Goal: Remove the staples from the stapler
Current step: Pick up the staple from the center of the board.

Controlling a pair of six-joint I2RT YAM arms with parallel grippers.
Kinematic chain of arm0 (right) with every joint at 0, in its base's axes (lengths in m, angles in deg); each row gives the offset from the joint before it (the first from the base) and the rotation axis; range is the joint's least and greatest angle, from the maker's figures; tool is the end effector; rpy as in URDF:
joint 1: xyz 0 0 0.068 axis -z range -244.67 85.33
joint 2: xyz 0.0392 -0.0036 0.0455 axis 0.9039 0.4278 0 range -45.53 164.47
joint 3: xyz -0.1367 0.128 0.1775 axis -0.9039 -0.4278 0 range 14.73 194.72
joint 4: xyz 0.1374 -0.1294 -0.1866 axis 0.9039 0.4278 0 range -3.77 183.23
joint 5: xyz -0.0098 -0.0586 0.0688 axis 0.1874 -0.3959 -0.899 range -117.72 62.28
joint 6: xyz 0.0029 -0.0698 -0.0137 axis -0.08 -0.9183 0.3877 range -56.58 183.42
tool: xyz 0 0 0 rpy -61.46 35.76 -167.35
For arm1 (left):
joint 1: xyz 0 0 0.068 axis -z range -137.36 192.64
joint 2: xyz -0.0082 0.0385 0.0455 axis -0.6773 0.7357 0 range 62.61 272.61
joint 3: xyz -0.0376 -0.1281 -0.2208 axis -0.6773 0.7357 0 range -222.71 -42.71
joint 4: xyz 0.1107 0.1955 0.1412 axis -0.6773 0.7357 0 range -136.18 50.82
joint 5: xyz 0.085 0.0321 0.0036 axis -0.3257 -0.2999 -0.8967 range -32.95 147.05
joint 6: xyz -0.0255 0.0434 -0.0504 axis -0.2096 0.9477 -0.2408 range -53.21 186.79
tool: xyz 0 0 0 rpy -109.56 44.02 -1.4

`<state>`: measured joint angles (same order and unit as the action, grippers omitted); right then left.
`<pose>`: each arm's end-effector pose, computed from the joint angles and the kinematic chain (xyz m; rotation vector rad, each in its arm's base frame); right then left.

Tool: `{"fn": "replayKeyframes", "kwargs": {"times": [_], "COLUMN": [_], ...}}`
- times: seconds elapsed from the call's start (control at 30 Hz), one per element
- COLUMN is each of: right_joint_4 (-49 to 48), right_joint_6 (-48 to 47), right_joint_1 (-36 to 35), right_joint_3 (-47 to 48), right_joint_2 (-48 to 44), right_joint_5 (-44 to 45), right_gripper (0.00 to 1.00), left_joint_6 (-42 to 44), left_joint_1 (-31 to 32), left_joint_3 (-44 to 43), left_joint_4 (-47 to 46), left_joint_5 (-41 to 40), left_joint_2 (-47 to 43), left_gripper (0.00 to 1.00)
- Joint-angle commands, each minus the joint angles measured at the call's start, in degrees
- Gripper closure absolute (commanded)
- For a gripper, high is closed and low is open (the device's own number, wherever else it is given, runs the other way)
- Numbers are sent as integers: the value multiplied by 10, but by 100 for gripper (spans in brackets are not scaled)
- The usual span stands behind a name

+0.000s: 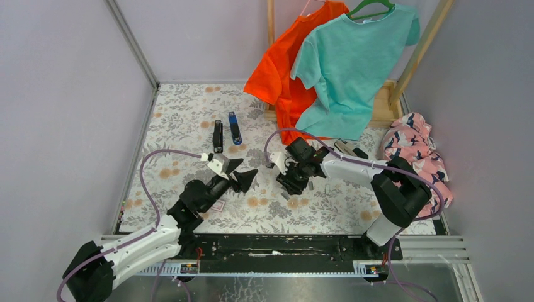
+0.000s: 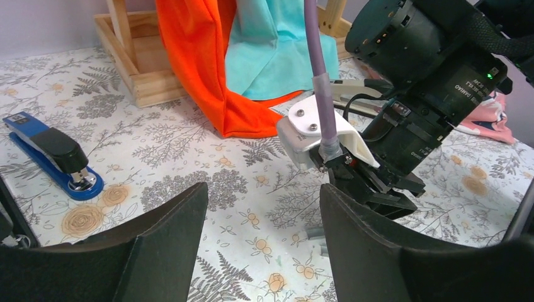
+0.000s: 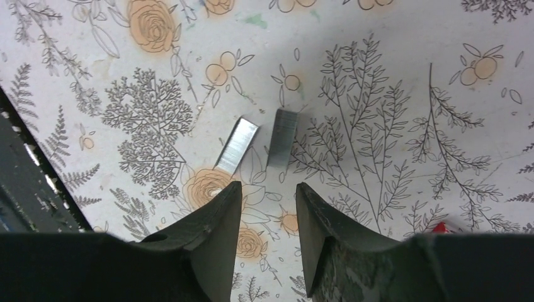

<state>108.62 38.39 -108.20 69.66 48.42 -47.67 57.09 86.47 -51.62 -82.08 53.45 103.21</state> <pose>0.2258 0.2420 0.1380 -1.5903 2.1221 0.5683 0.1518 -0.1406 0.2053 0.4016 1.4848 -0.7021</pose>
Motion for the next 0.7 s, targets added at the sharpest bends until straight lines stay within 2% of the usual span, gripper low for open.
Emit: {"fn": "replayKeyframes", "kwargs": {"times": [0.0, 0.67], "right_joint_4": [-21, -34], "right_joint_6": [8, 17], "right_joint_1": [2, -15], "right_joint_3": [10, 14], "right_joint_2": [9, 40], "right_joint_5": [38, 49], "right_gripper": [56, 54], "left_joint_6": [20, 21], "left_joint_1": [-2, -2], "left_joint_3": [-2, -3], "left_joint_4": [20, 20], "left_joint_5": [-22, -25], "left_joint_2": [-10, -21], "left_gripper": [27, 27]}}
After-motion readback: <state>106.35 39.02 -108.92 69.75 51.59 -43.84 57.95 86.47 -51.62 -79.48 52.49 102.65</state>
